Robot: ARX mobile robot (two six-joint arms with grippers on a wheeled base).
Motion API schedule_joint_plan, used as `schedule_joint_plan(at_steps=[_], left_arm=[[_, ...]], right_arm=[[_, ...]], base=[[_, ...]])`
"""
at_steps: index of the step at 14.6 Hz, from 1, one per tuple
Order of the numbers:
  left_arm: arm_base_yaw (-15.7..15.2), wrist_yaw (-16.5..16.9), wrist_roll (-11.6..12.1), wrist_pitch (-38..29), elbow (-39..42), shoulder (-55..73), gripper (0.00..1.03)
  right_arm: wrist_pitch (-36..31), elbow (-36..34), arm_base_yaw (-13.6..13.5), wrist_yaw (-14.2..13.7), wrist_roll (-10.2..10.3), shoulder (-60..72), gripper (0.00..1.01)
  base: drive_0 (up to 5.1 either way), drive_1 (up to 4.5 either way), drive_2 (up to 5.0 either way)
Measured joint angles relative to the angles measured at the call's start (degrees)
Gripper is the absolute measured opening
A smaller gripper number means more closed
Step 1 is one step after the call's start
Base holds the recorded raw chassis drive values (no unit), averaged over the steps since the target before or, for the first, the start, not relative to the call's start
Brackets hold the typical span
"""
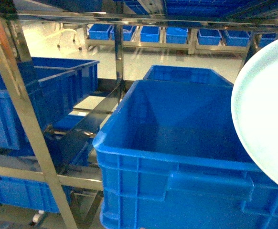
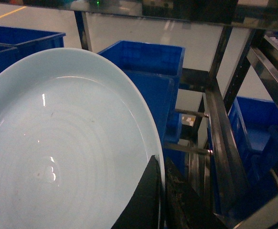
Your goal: Place blue tray on left shelf second layer neatly
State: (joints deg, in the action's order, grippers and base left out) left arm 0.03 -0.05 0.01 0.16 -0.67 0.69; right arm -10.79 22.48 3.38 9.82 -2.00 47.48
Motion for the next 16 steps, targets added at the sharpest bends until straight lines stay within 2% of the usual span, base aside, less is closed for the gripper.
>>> schedule_joint_plan(at_steps=[6,7,10,12,16], left_arm=[[0.00,0.04,0.02,0.07,0.00,0.00,0.98],[0.00,0.04,0.02,0.07,0.00,0.00,0.98],[0.00,0.04,0.02,0.04,0.00,0.00,0.98],[0.00,0.04,0.02,0.07,0.00,0.00,0.98],[0.00,0.02,0.02,0.04,0.00,0.00,0.98]], right_arm=[[0.04,-0.02,0.00,0.00,0.00,0.09,0.02],[1.75,0.20,0.26,0.90,0.74,0.33,0.02],[2.67,2.34,0.37,2.93,5.75,5.57,0.02],[1.49,4.00,-0.66,2.47,8.04,7.41,0.02],[3.82,5.99,-3.10,1.75,13.99,12.11,0.02]], base=[[0.0,0.00,0.0],[0.0,0.00,0.0],[0.0,0.00,0.0],[0.0,0.00,0.0],[0.0,0.00,0.0]])
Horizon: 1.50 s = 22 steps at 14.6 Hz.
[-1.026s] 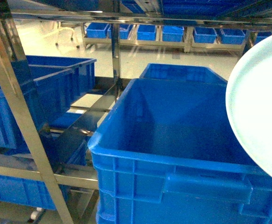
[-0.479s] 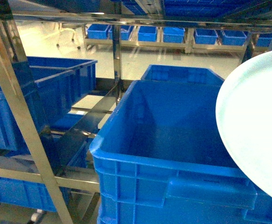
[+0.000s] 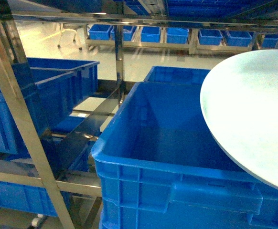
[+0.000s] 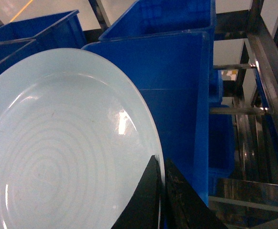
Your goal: Place blue tray on left shelf second layer neatly
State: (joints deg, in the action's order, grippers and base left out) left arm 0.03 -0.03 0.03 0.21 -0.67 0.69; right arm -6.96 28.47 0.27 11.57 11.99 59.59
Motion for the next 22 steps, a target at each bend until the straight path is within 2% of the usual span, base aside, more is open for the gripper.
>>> schedule_joint_plan(at_steps=[2,4,8,9,10,13,17,22], left_arm=[[0.00,0.02,0.00,0.00,0.00,0.00,0.98],[0.00,0.02,-0.02,0.00,0.00,0.00,0.98],[0.00,0.02,0.00,0.00,0.00,0.00,0.98],[0.00,0.02,-0.02,0.00,0.00,0.00,0.98],[0.00,0.00,0.00,0.00,0.00,0.00,0.98],[0.00,0.02,0.00,0.00,0.00,0.00,0.98],[0.00,0.00,0.00,0.00,0.00,0.00,0.98],[0.00,0.02,0.00,0.00,0.00,0.00,0.98]], right_arm=[[0.48,-0.22,-0.59,0.13,1.77,0.02,0.02],[0.20,-0.48,0.04,0.17,3.89,1.29,0.02],[0.96,-0.26,2.43,-1.40,12.70,7.67,0.02],[0.79,0.24,2.34,-1.51,14.45,8.68,0.02],[-0.07,1.77,1.09,-2.40,15.93,9.11,0.02],[-0.79,4.00,-1.49,-3.65,17.59,12.83,0.02],[-3.30,4.07,-2.34,-4.50,20.24,16.28,0.02],[-6.05,6.23,-5.46,-6.75,21.05,22.14,0.02]], base=[[0.0,0.00,0.0],[0.0,0.00,0.0],[0.0,0.00,0.0],[0.0,0.00,0.0],[0.0,0.00,0.0],[0.0,0.00,0.0],[0.0,0.00,0.0],[0.0,0.00,0.0]])
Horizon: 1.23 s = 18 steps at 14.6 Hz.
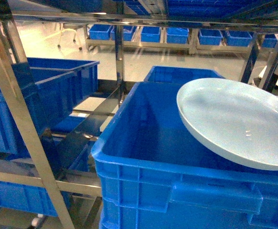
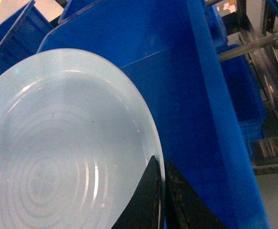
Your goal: Place blue tray on left shelf second layer neatly
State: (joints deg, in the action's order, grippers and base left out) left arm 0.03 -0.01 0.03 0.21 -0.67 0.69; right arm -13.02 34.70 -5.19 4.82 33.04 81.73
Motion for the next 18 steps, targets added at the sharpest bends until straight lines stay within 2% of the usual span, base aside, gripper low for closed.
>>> schedule_joint_plan(at_steps=[4,6,9,11,14,16,18], left_arm=[[0.00,0.00,0.00,0.00,0.00,0.00,0.98],[0.00,-0.02,0.00,0.00,0.00,0.00,0.98],[0.00,0.00,0.00,0.00,0.00,0.00,0.98],[0.00,-0.02,-0.02,0.00,0.00,0.00,0.98],[0.00,-0.02,-0.02,0.00,0.00,0.00,0.98],[0.00,-0.02,0.00,0.00,0.00,0.00,0.98],[0.00,0.00,0.00,0.00,0.00,0.00,0.98]], right_arm=[[-2.43,2.49,-1.95,-1.68,0.09,5.95,0.02],[-3.65,4.46,-1.79,-2.71,-0.04,8.24,0.02],[-4.44,7.06,-1.14,-2.99,-0.59,11.02,0.02],[-5.11,8.15,-1.66,-2.99,-1.40,13.46,0.03],[-6.27,8.02,-2.43,-1.90,-1.44,13.05,0.37],[-5.46,5.27,-2.86,-0.90,-1.31,9.16,0.68],[-3.26,-0.55,-5.44,0.44,-1.36,-0.55,1.00]], base=[[0.0,0.00,0.0],[0.0,0.00,0.0],[0.0,0.00,0.0],[0.0,0.00,0.0],[0.0,0.00,0.0],[0.0,0.00,0.0],[0.0,0.00,0.0]])
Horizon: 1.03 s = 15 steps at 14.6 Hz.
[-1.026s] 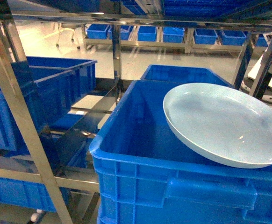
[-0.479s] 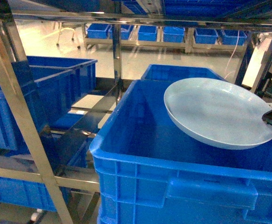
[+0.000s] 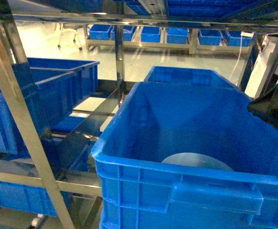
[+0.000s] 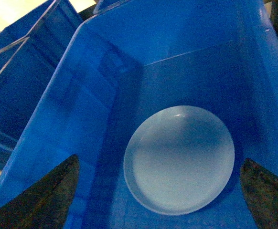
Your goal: Place blue tray on left shelf second layer neatly
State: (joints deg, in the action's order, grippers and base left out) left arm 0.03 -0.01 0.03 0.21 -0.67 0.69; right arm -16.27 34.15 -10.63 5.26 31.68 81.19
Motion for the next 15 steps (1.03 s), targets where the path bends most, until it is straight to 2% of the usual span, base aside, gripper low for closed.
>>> schedule_joint_plan(at_steps=[1,3,4,5,7,8,9,10,12,13,15], left_arm=[[0.00,-0.02,0.00,0.00,0.00,0.00,0.98],[0.00,0.00,0.00,0.00,0.00,0.00,0.98],[0.00,-0.02,-0.02,0.00,0.00,0.00,0.98],[0.00,-0.02,0.00,0.02,0.00,0.00,0.98],[0.00,0.00,0.00,0.00,0.00,0.00,0.98],[0.00,-0.02,0.00,0.00,0.00,0.00,0.98],[0.00,-0.02,0.00,0.00,0.00,0.00,0.98],[0.00,-0.02,0.00,0.00,0.00,0.00,0.98],[0.00,0.00,-0.02,0.00,0.00,0.00,0.98],[0.00,0.00,0.00,0.00,0.00,0.00,0.98],[0.00,-0.02,-0.02,0.00,0.00,0.00,0.98]], right_arm=[[1.44,-2.34,-1.55,0.20,-0.79,-4.70,0.97],[3.63,-5.62,-5.27,0.68,-5.68,-13.94,0.98],[7.13,-6.64,-5.51,0.68,-8.83,-18.23,0.98],[10.32,-8.46,-5.51,-1.57,-13.29,-23.52,0.98],[14.19,-12.76,-6.97,-7.96,-27.80,-35.45,0.98],[17.53,-14.43,-8.28,-9.49,-34.97,-40.79,0.98],[19.87,-15.50,-9.42,-11.04,-39.08,-44.19,0.98],[20.92,-16.50,-10.12,-13.22,-40.61,-46.47,0.98],[20.31,-19.04,-8.98,-18.56,-41.66,-48.78,0.98],[20.74,-19.63,-6.71,-18.82,-41.62,-48.50,0.98],[19.67,-19.76,-2.03,-17.31,-41.24,-47.36,0.98]], base=[[0.0,0.00,0.0],[0.0,0.00,0.0],[0.0,0.00,0.0],[0.0,0.00,0.0],[0.0,0.00,0.0],[0.0,0.00,0.0],[0.0,0.00,0.0],[0.0,0.00,0.0],[0.0,0.00,0.0],[0.0,0.00,0.0],[0.0,0.00,0.0]])
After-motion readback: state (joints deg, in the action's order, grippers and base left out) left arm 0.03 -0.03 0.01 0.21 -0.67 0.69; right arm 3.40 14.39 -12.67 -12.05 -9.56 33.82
